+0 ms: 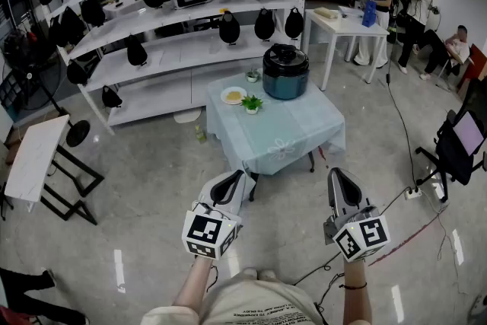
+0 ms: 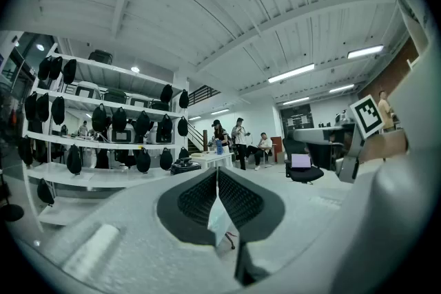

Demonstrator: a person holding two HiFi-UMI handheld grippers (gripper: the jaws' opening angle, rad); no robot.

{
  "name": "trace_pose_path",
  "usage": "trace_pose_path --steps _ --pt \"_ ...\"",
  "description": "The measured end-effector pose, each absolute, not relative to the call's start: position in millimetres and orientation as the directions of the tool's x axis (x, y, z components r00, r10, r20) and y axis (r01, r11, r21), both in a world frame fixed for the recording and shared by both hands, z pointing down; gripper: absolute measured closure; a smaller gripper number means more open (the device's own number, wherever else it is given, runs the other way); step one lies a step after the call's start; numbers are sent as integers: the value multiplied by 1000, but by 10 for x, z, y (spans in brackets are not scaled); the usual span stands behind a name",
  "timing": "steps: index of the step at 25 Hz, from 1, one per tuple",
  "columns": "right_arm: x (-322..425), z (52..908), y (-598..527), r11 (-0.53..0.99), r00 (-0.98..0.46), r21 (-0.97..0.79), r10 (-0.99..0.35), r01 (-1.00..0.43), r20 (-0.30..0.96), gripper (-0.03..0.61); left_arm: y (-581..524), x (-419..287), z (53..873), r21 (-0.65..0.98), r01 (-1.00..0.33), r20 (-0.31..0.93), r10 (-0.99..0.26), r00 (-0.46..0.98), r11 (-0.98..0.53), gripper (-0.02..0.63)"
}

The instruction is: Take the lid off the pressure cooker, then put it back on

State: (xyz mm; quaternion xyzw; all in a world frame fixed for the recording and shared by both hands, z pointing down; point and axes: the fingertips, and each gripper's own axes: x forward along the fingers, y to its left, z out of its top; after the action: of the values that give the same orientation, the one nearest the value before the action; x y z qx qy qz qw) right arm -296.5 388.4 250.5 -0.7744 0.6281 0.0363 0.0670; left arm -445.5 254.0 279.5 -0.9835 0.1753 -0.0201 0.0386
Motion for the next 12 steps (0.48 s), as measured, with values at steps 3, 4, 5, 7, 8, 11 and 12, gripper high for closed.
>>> trace_pose_path --steps 3,4,5,7,8,11,12 --pt "-2941 2534 3901 -193 198 -50 -970 -980 -142 574 2546 -4445 2834 -88 -350 34 -354 935 -933 586" --pt "-2930 2545 3905 -191 197 -54 -970 -980 -139 574 2547 -4443 2843 -90 -350 36 -355 934 -932 584" --pt "-2918 2559 3905 -185 192 -61 -972 -981 -137 574 2547 -4439 2852 -91 -349 39 -354 934 -933 584" --pt "-2891 2598 3906 -164 174 -84 -975 -983 -135 574 2551 -4423 2880 -84 -342 47 -347 937 -936 584" --pt "-2874 2622 3909 -153 165 -96 -977 -983 -133 574 2555 -4411 2896 -76 -339 50 -344 938 -938 584" --pt "-2825 2683 3924 -137 149 -100 -982 -986 -119 571 2571 -4374 2913 -50 -336 47 -338 940 -941 583" --pt "-2809 2696 3932 -141 151 -95 -982 -985 -111 571 2583 -4357 2915 -47 -330 47 -332 942 -943 583"
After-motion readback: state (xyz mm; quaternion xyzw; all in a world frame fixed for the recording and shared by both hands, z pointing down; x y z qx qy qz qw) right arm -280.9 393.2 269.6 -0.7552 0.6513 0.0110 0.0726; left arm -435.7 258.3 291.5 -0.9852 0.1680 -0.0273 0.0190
